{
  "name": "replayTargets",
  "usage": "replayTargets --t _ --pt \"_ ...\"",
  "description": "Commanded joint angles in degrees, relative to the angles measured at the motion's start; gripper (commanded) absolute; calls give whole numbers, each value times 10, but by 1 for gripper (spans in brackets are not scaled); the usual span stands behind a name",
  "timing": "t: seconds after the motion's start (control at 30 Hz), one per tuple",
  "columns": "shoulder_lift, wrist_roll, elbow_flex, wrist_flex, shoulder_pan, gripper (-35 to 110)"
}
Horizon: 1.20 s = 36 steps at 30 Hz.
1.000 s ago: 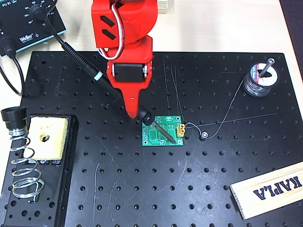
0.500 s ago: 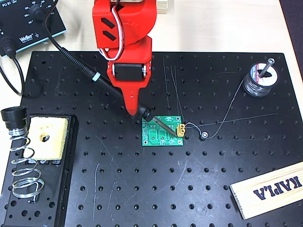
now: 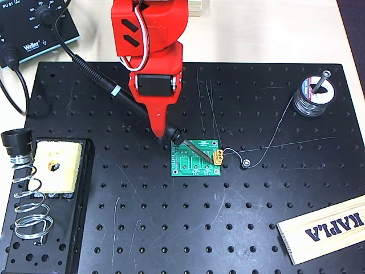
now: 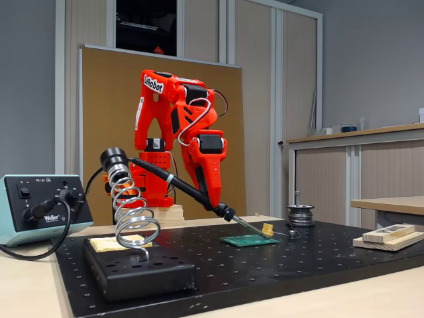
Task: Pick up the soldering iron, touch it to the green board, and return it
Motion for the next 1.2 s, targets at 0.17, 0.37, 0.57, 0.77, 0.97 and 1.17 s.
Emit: replayTargets --t 0.17,0.37,0.57,0.77,0.97,1.17 --pt "31 13 7 -4 -15 0" --pt "29 13 7 -8 -15 0" --pt "25 13 4 -8 -14 0" --pt "23 12 -3 -4 -14 0" --pt "19 11 -7 -3 -14 0" --pt "17 10 -10 -3 -14 0"
